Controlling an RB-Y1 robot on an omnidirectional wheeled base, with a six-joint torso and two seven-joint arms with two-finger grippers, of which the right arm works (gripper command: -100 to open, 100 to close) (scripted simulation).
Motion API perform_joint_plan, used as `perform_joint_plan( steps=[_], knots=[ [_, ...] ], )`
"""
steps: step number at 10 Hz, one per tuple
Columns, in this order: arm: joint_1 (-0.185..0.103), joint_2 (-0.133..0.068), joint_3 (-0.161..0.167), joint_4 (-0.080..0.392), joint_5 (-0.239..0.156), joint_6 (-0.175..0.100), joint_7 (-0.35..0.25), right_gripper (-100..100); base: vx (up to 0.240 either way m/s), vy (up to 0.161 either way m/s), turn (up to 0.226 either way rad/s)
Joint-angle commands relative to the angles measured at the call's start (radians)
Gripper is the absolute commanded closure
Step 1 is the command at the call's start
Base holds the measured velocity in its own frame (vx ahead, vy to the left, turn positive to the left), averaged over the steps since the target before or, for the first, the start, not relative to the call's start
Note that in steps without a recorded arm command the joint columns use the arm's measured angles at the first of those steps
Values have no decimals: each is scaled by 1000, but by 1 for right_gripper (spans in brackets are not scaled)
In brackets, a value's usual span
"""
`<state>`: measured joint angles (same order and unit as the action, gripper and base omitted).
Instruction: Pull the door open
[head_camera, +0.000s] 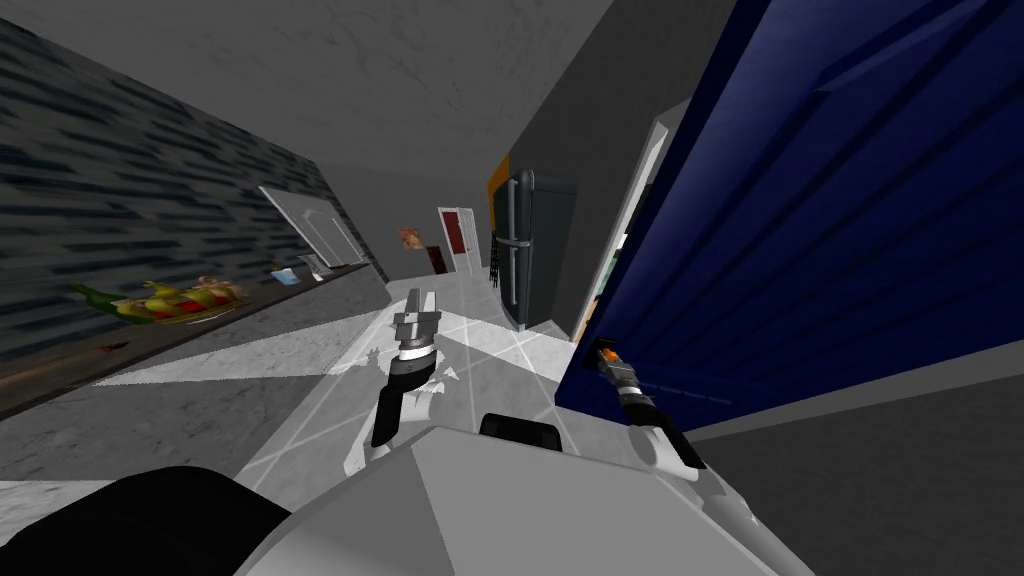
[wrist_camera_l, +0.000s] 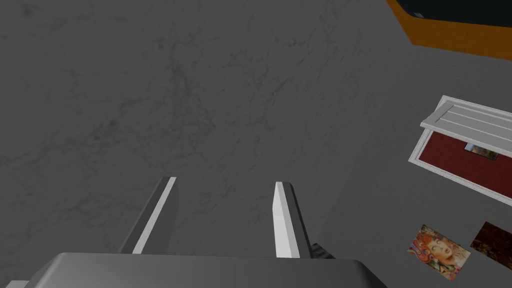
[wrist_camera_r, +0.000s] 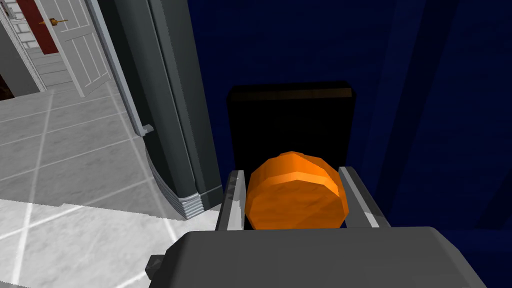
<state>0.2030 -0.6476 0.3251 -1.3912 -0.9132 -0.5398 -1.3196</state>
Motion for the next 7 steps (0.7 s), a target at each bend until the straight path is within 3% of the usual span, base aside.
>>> perform_joint_plan(
  steps=[1, 2, 3, 7],
  knots=[
    [4, -13, 12, -7, 7, -11, -17, 100, -204, -81, 102],
    [8, -22, 19, -11, 11, -17, -27, 100, -196, -62, 96],
    [8, -16, 16, -7, 8, -9, -18, 100, -88, -23, 26],
    [81, -103, 83, -42, 45, -110, -86, 100, -53, -14, -8]
  ],
)
